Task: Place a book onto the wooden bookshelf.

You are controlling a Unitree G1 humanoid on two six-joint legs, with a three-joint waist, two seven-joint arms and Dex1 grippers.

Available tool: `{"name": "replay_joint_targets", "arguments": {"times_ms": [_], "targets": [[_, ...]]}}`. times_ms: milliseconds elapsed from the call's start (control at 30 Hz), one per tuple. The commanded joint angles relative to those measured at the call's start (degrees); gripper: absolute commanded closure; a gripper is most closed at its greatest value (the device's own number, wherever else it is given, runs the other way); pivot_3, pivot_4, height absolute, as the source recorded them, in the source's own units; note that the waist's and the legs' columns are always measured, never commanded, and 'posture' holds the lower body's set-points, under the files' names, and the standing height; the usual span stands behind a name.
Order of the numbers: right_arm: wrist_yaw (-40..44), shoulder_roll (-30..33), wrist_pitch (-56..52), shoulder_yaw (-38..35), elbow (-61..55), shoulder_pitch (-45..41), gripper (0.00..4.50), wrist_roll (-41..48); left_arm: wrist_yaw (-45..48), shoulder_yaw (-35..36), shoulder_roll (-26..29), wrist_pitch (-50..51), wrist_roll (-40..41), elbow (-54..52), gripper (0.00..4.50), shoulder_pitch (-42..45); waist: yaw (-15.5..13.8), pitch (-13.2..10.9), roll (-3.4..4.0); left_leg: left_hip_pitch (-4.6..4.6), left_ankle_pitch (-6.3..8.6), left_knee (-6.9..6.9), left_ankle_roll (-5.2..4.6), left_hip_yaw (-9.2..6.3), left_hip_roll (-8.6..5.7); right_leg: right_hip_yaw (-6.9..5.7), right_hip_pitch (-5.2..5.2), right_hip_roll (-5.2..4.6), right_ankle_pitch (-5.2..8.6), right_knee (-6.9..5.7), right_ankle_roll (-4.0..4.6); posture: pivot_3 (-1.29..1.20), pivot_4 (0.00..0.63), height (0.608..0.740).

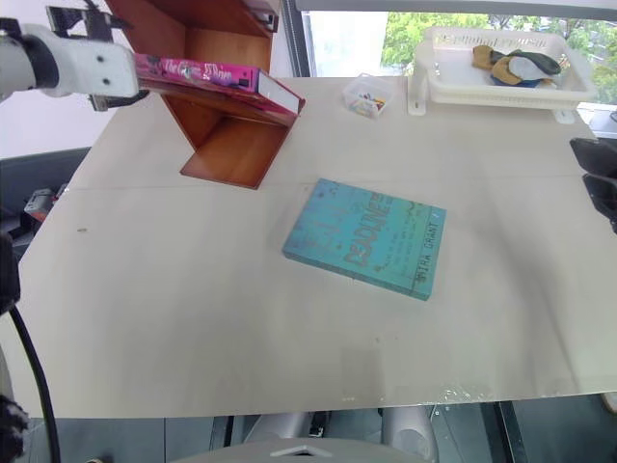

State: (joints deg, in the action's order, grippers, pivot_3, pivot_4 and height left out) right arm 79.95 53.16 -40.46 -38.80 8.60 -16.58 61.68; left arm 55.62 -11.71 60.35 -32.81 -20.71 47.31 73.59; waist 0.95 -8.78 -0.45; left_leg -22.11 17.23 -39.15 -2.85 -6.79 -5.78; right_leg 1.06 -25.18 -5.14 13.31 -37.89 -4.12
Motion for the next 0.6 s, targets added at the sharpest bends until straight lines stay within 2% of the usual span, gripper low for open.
{"name": "replay_joint_targets", "arguments": {"times_ms": [33,167,300,333,367,433,500,600], "targets": [[0.46,2.38,-0.44,-4.1,-1.89,1.61,0.0,0.85,5.07,10.12,4.02,10.35,13.33,-16.87,0.09,-5.25,0.07,0.01,-0.02,-0.07,0.0,0.0,0.0,-0.01,0.0,0.0,-0.04,0.01,0.0,0.01,0.0,0.0,0.15,0.74],[1.52,4.67,-1.35,-5.51,-0.57,3.65,0.0,0.21,8.14,18.69,7.7,24.51,22.33,-29.07,0.09,-15.04,0.24,0.04,0.03,-0.21,0.0,-0.11,0.0,-0.08,0.0,-0.04,-0.11,0.0,0.0,0.02,0.0,0.0,0.15,0.74],[2.62,6.4,-1.15,-4.77,1.42,3.05,0.0,-0.86,12.0,26.86,9.88,42.7,32.9,-40.37,0.09,-27.17,0.27,0.13,0.18,0.15,0.0,0.02,0.0,0.02,0.02,0.07,0.09,0.04,0.0,0.01,0.01,0.0,0.15,0.74],[2.84,6.64,-1.21,-4.32,1.94,2.52,0.0,-0.99,12.76,29.89,9.44,49.43,37.86,-43.65,0.09,-30.18,0.17,0.11,0.16,0.25,0.0,0.02,-0.01,0.04,0.03,0.07,0.21,0.06,0.01,0.06,0.02,0.0,0.15,0.74],[3.39,6.75,-1.33,-3.13,2.5,2.11,0.0,-1.46,14.11,34.04,8.48,57.26,42.4,-47.13,0.09,-36.64,0.07,0.11,0.15,0.25,0.0,-0.05,-0.01,0.01,0.07,0.04,0.31,0.12,0.01,0.11,0.02,0.0,0.15,0.74],[4.56,6.59,-0.65,-0.81,2.84,2.24,0.0,-3.19,16.07,40.53,6.1,65.99,47.2,-52.84,0.09,-49.51,0.17,0.24,0.38,0.36,0.0,-0.08,-0.01,0.07,0.13,0.07,0.47,0.13,0.01,0.25,0.01,0.0,0.15,0.74],[5.59,6.5,0.41,0.55,3.15,2.68,0.0,-5.01,15.22,43.82,4.52,69.6,48.82,-57.0,0.09,-57.38,0.14,0.25,0.39,0.63,0.01,0.02,-0.01,0.22,0.17,0.21,0.62,0.15,0.02,0.25,0.02,0.0,0.15,0.74],[6.84,5.99,3.69,2.39,4.23,4.57,0.0,-8.93,10.26,45.58,-2.33,73.09,52.91,-61.75,0.09,-63.69,-0.38,0.21,0.28,0.54,0.01,-0.02,0.02,0.17,0.28,0.17,0.59,0.11,0.01,0.26,0.04,0.0,0.15,0.74]]}}
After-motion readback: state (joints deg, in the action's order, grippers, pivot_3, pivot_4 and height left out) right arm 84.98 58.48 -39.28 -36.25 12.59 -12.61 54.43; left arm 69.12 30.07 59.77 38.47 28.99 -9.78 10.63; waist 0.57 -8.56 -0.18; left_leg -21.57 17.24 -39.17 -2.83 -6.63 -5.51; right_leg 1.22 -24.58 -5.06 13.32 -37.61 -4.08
